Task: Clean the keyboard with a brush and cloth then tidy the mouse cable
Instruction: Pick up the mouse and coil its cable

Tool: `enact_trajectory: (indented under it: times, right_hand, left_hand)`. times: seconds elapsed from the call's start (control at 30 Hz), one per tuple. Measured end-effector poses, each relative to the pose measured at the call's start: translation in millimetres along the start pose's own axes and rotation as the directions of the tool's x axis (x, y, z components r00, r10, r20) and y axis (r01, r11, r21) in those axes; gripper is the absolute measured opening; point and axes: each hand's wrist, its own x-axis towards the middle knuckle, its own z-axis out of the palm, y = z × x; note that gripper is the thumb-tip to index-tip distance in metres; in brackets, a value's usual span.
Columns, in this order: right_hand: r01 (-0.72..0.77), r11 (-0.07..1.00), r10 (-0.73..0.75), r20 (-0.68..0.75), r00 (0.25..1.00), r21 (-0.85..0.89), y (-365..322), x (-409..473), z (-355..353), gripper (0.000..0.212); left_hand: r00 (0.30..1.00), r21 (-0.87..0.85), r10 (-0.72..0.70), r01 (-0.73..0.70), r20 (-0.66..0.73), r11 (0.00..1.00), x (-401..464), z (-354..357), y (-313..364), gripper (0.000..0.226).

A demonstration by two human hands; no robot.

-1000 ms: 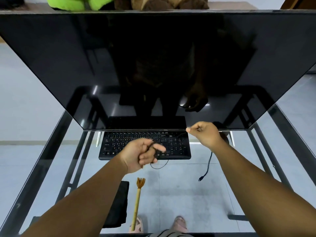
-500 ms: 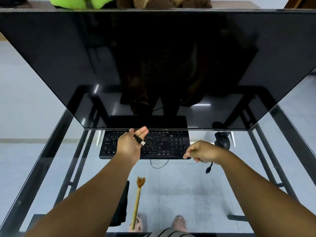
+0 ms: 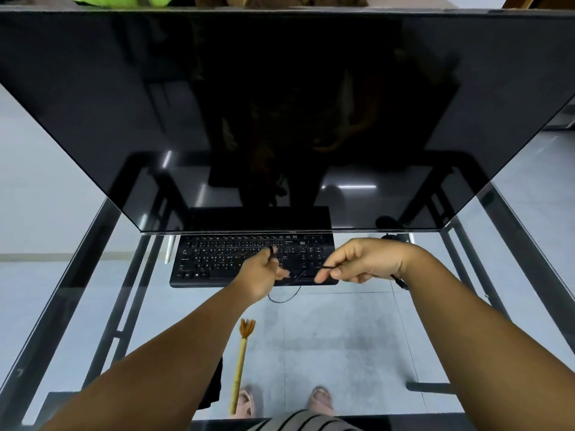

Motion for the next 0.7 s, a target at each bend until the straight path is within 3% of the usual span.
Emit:
enact_trajectory:
  times: [0.17, 0.3, 0.4, 0.5, 0.63, 0.7]
  right_hand:
    - [0.08, 0.994, -0.073, -0.087, 0.994, 0.078, -5.7, 0.1, 0.6, 0.025]
    - [0.049, 0.995, -0.041, -0.095, 0.995, 0.082, 0.5, -1.7, -0.7, 0.024]
    - [-0.02, 0.998, 0.024, -0.056, 0.998, 0.068, 9.5, -1.2, -0.6, 0.023]
    - [-0.118, 0.993, 0.119, -0.048, 0.992, 0.033, 19.3, 0.3, 1.6, 0.023]
    - [-0.247, 0.968, 0.246, -0.037, 0.969, -0.051, 29.5, 2.6, 8.7, 0.021]
    - [-0.255, 0.965, 0.255, -0.007, 0.967, -0.06, 29.7, 4.3, 13.4, 0.021]
  left_hand:
    - [0.987, -0.001, -0.029, 0.03, 0.157, 1.0, -6.7, 11.8, 6.2, 0.037]
    - [0.994, -0.339, -0.053, 0.084, 0.099, 0.937, -6.7, 5.3, 8.3, 0.013]
    - [0.991, -0.628, -0.133, 0.095, -0.014, 0.773, -6.7, -3.6, 9.4, 0.021]
    - [0.97, -0.852, -0.231, 0.063, -0.07, 0.52, -1.3, -14.1, 4.8, 0.032]
    - [0.948, -0.976, -0.288, -0.076, -0.133, 0.202, 8.0, -26.9, -1.7, 0.041]
    - [0.935, -0.973, -0.295, -0.148, -0.195, 0.175, 11.2, -29.0, -2.2, 0.043]
